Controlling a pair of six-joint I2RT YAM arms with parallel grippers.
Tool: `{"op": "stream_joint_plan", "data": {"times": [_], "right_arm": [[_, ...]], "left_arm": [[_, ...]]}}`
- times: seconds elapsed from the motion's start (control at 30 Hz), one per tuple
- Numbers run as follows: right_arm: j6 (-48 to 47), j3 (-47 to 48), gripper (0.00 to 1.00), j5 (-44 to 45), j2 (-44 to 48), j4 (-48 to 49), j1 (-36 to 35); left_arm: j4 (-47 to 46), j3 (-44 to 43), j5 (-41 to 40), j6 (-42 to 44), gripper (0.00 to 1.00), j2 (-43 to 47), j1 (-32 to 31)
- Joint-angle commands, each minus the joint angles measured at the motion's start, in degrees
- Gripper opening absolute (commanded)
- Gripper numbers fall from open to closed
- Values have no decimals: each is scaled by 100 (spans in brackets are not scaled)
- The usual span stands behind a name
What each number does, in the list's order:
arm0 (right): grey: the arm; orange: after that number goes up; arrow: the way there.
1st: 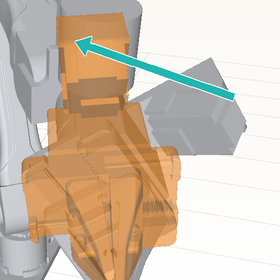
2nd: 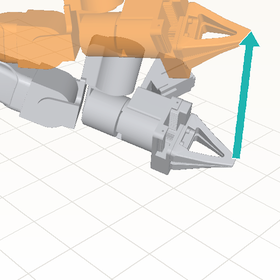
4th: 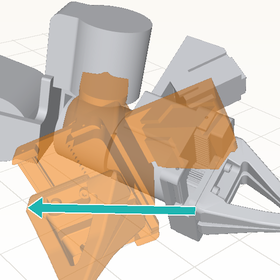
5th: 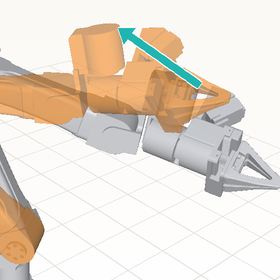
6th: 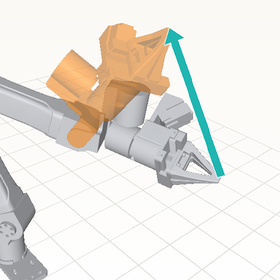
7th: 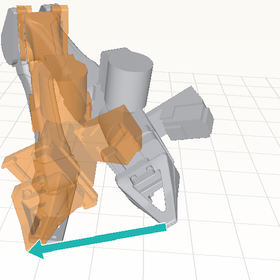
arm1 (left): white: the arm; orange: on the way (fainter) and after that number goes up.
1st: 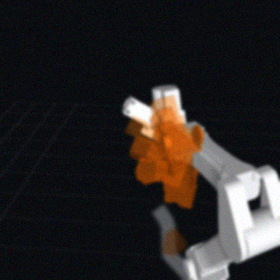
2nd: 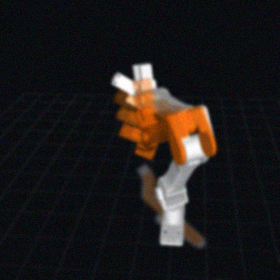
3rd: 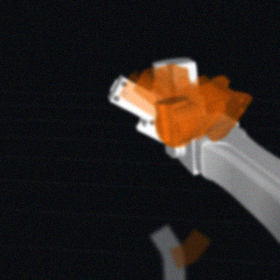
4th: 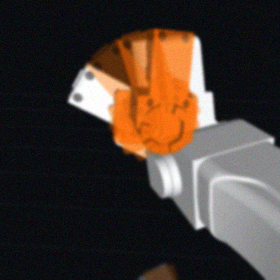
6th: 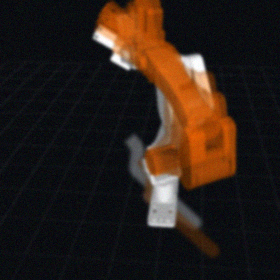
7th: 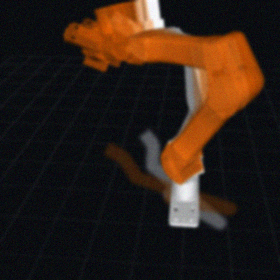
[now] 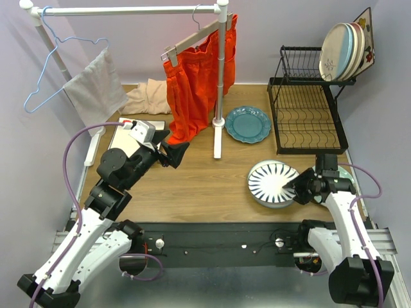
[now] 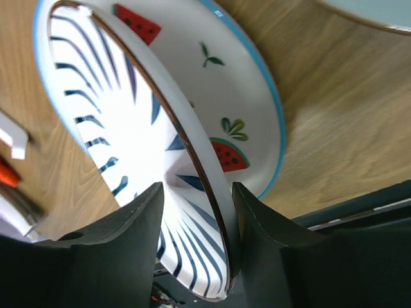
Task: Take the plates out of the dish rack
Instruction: Place the plate at the center of the board.
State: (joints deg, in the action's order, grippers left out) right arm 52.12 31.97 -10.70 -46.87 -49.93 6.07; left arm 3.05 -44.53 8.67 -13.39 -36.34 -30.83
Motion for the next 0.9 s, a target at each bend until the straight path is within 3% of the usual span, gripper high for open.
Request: {"op": "stream_joint_plan", "data": {"times": [0.0,0.87], "right_arm": [[97,266,56,472,-182,-210,0],[27,636,54,1562,-990,-526,0]], "left_arm": [[-68,24,74,-41,88,-5,7],[-59,6,-5,-15,88,144,16]]}}
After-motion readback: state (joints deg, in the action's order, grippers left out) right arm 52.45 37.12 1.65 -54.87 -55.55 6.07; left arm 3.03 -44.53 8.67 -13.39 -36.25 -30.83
